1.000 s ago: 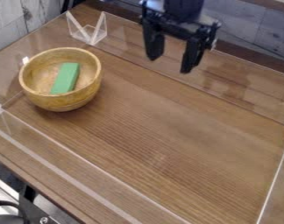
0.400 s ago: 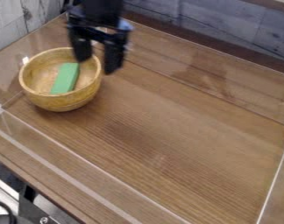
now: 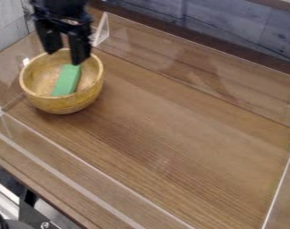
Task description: Move green stick from inside the wooden bowl to the table next to it
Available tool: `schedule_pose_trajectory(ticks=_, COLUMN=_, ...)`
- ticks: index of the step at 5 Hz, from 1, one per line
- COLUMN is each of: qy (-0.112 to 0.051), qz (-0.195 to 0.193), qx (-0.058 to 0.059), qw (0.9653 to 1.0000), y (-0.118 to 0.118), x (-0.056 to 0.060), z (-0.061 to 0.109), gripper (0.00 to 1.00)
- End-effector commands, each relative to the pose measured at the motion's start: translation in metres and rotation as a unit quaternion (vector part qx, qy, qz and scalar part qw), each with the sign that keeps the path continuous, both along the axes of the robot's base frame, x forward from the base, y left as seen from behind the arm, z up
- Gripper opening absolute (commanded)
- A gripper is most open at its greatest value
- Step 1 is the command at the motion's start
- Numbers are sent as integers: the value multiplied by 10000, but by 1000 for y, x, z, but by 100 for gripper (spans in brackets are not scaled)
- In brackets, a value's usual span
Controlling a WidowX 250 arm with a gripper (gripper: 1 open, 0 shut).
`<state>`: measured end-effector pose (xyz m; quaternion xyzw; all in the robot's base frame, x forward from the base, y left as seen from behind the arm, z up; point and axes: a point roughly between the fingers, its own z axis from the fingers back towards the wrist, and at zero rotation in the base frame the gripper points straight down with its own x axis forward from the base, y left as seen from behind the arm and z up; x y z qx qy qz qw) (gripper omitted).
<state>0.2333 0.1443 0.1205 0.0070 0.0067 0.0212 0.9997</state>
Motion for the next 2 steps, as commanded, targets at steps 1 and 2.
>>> schedule_pose_trajectory(ticks=1, qy=-264, qz=124, qx=195, qw=9994, y=20, x=7, z=7, gripper=100)
schedule_pose_trajectory(ticks=2, qy=-293, qz=305, qx=220, qw=9989, y=24, x=8, z=-3, gripper=100)
